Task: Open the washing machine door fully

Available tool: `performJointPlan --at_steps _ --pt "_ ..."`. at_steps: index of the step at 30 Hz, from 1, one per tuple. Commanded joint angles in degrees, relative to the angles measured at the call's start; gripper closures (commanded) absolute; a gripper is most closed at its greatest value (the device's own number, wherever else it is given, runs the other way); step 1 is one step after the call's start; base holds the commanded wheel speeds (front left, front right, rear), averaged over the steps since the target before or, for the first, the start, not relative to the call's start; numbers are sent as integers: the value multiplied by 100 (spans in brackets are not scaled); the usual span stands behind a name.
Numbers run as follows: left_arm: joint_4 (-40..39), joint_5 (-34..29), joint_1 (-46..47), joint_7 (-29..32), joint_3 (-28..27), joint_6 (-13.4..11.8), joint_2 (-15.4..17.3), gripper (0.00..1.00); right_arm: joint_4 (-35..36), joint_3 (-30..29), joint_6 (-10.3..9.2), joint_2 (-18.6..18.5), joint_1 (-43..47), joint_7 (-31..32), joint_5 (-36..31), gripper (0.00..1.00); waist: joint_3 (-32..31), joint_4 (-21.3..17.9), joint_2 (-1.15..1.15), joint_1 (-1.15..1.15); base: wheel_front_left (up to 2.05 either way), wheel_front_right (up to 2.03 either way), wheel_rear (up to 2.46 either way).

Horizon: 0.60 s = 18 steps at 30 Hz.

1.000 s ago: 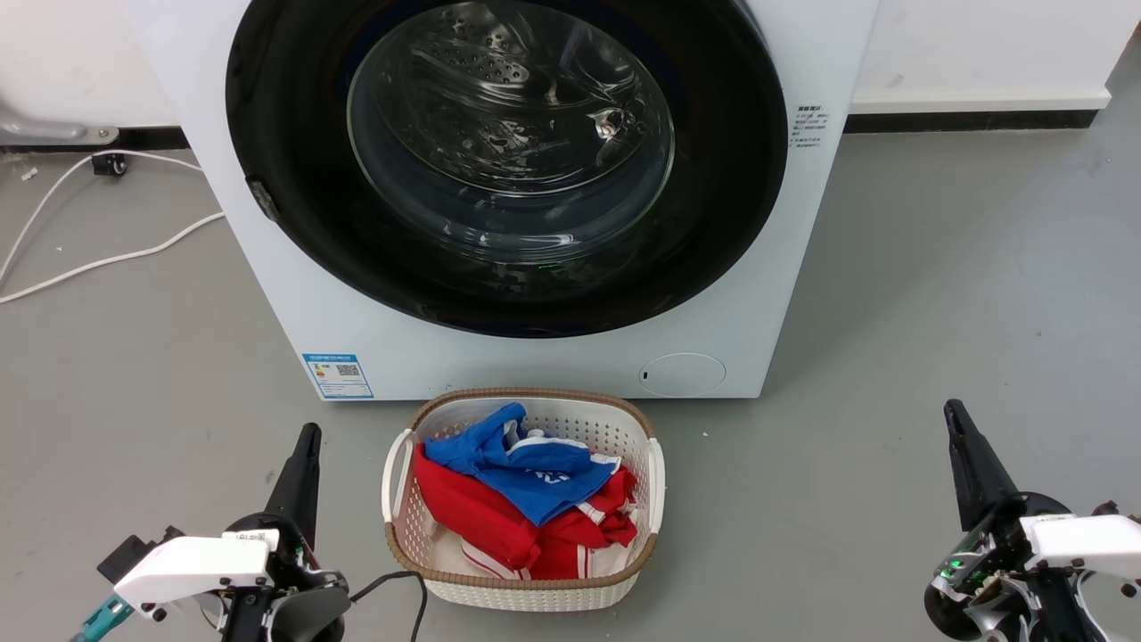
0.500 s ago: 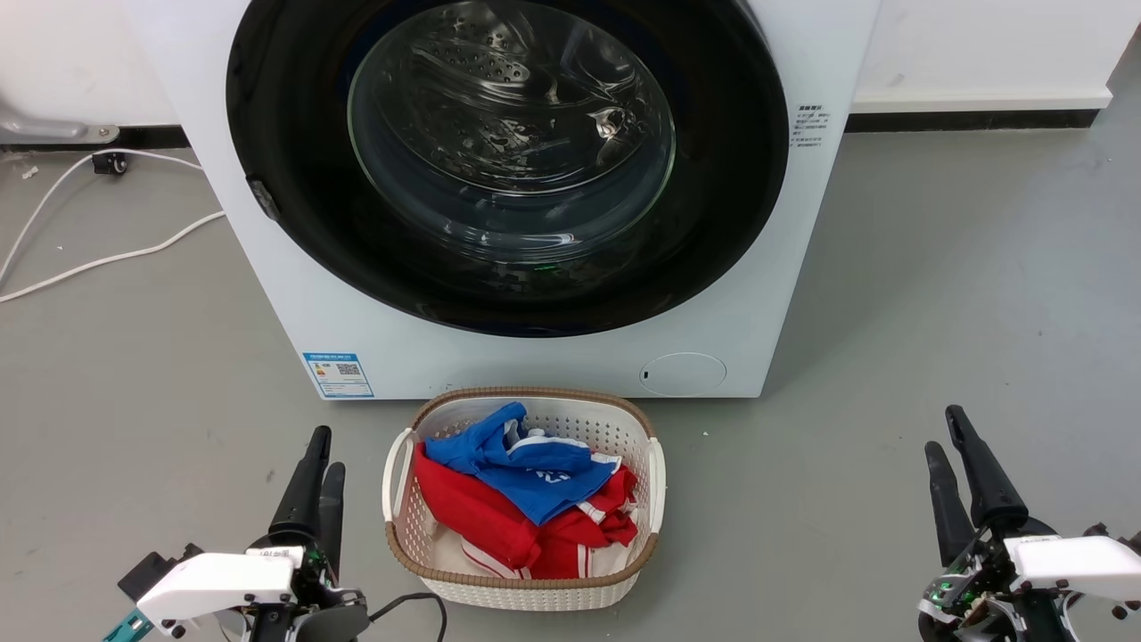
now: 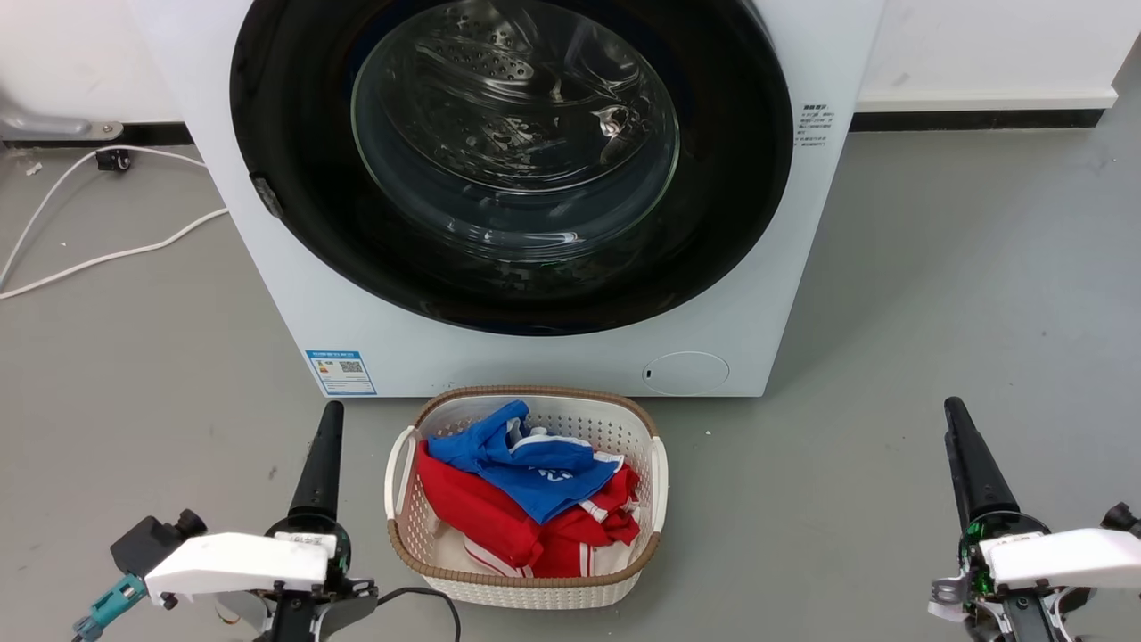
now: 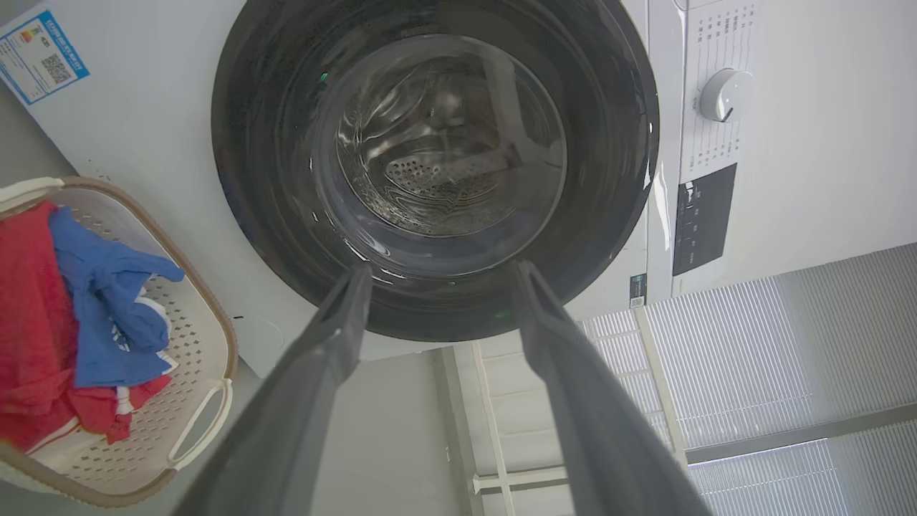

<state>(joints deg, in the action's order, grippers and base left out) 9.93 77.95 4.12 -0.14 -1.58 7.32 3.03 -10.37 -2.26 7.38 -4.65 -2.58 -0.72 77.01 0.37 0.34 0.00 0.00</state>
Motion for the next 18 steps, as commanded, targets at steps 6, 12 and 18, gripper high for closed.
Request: performJointPlan --at_steps 6,12,18 --pt "-204 -1059 55 -158 82 10 21 0 247 -21 6 -30 -66 -122 -1156 0 7 8 0 0 0 0 0" --pt "-240 -2025 30 -283 178 9 48 0 398 7 6 -45 -26 -116 -2128 0 7 12 0 0 0 0 0" --pt "-221 -2856 25 -401 294 -69 141 0 529 5 7 -70 27 -105 -2954 0 12 21 0 0 0 0 0"
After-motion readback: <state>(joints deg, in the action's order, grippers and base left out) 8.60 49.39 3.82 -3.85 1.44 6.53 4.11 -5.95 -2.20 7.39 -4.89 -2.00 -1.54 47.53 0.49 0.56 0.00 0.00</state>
